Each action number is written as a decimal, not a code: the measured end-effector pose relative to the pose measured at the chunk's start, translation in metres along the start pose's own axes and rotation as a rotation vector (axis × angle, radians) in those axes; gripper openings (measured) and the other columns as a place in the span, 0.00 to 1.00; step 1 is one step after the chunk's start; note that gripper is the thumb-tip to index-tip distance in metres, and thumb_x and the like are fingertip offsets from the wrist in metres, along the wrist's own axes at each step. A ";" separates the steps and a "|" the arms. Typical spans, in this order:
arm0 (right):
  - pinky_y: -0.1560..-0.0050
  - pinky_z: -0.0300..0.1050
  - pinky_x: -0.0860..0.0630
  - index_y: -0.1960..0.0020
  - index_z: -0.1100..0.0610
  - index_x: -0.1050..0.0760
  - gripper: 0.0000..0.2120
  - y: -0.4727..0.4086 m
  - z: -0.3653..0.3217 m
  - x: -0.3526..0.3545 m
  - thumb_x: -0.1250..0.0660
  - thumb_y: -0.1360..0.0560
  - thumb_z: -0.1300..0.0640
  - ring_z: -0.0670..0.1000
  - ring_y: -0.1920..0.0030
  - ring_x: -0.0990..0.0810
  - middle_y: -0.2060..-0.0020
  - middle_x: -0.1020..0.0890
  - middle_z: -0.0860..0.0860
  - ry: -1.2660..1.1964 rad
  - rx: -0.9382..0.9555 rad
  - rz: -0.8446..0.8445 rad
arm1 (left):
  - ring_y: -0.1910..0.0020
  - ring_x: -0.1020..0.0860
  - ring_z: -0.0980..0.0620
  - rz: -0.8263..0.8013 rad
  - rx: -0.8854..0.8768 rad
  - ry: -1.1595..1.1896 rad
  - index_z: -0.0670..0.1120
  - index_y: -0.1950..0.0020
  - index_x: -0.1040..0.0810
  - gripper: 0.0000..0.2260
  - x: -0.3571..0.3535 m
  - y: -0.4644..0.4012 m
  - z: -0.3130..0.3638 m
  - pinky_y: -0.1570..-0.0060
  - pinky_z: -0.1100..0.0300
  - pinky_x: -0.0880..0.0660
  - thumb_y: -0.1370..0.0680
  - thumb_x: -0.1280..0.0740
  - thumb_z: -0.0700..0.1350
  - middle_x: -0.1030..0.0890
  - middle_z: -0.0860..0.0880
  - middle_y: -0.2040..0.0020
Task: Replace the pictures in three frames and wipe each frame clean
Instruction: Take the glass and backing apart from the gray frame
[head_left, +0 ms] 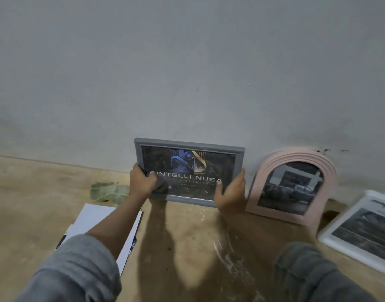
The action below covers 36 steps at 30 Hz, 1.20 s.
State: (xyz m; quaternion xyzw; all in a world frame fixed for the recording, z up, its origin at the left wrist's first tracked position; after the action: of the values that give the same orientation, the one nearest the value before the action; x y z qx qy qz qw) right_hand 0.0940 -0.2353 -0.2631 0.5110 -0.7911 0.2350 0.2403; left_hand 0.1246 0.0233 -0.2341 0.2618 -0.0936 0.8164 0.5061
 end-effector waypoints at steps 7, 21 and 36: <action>0.64 0.47 0.27 0.41 0.61 0.31 0.11 0.033 -0.055 0.089 0.44 0.20 0.55 0.49 0.63 0.22 0.63 0.24 0.47 -0.192 0.234 0.003 | 0.43 0.24 0.43 -0.088 0.043 0.223 0.40 0.35 0.29 0.18 0.029 0.035 0.020 0.48 0.51 0.26 0.21 0.36 0.48 0.22 0.43 0.41; 0.56 0.44 0.20 0.41 0.53 0.27 0.12 0.248 -0.129 0.110 0.36 0.23 0.52 0.48 0.52 0.19 0.50 0.19 0.49 -0.252 0.360 0.011 | 0.64 0.23 0.57 -0.471 -0.248 0.459 0.43 0.54 0.22 0.09 0.116 0.238 0.092 0.64 0.65 0.28 0.23 0.34 0.49 0.22 0.52 0.64; 0.34 0.54 0.34 0.30 0.60 0.36 0.22 0.242 -0.045 0.132 0.42 0.20 0.50 0.59 0.33 0.32 0.33 0.29 0.59 -0.065 -0.214 0.136 | 0.59 0.21 0.45 -0.525 -0.054 0.629 0.40 0.50 0.21 0.15 0.174 0.210 0.017 0.55 0.54 0.24 0.18 0.43 0.49 0.19 0.42 0.56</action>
State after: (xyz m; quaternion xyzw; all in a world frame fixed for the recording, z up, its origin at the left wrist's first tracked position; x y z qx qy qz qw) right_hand -0.1706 -0.2103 -0.1774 0.4350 -0.8519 0.1480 0.2511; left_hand -0.1148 0.0523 -0.1057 0.0012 0.1141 0.6970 0.7080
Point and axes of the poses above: each hand's wrist, its own y-axis away from the middle knuckle, its own x-axis out of the back of the hand, z = x × y, the point moved 2 cm from there along -y, towards the middle knuckle
